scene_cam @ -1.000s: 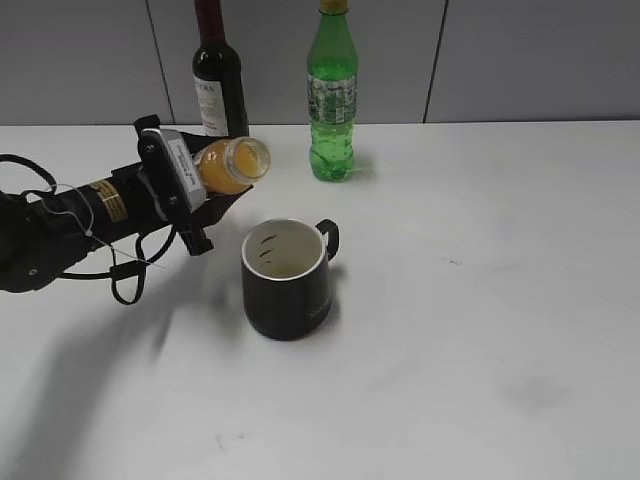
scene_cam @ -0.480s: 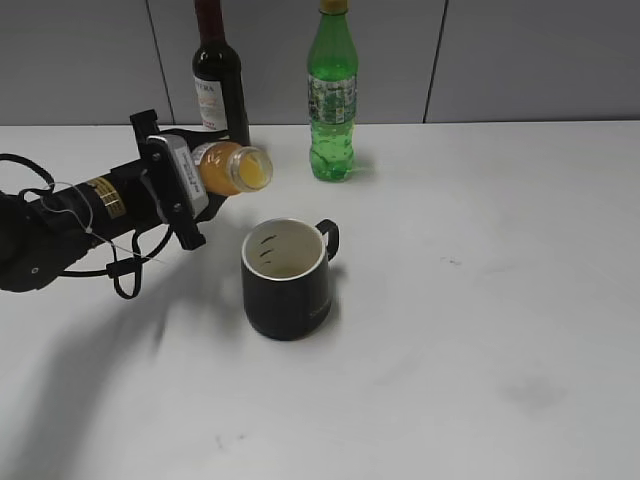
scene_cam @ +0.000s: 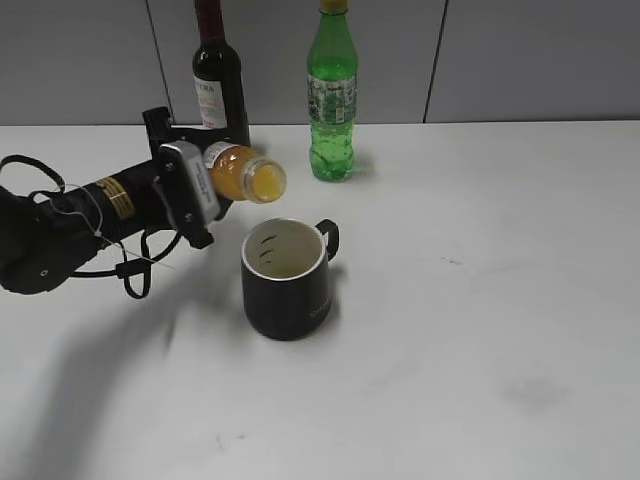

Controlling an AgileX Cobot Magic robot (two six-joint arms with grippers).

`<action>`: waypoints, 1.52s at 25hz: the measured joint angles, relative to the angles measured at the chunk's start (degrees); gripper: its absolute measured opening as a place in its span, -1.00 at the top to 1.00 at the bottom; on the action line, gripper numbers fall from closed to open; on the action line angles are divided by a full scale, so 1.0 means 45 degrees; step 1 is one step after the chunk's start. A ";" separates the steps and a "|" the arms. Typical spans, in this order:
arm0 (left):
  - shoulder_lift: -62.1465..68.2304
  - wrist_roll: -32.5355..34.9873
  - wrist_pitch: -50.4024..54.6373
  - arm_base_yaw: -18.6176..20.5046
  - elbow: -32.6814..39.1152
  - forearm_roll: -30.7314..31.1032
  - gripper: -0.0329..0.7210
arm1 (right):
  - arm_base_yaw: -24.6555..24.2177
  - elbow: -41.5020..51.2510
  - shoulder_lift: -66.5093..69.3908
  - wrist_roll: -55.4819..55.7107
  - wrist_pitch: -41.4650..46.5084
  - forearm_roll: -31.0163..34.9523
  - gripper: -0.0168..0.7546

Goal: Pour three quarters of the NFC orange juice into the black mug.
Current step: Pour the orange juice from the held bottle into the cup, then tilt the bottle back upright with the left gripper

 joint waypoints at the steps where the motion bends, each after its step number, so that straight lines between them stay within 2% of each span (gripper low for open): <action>1: 0.0000 0.0060 0.0000 -0.0042 0.0000 -0.0059 -0.33 | 0.0000 0.0000 0.0000 0.0000 0.0000 0.0000 -0.58; 17: 0.0000 0.2576 -0.0080 -0.0042 0.0000 -0.0828 -0.33 | 0.0000 0.0000 0.0000 0.0000 0.0000 0.0000 -0.58; 38: 0.0000 0.5089 -0.0577 -0.0052 0.0000 -0.1070 -0.33 | 0.0000 0.0000 0.0000 0.0000 0.0000 0.0000 -0.58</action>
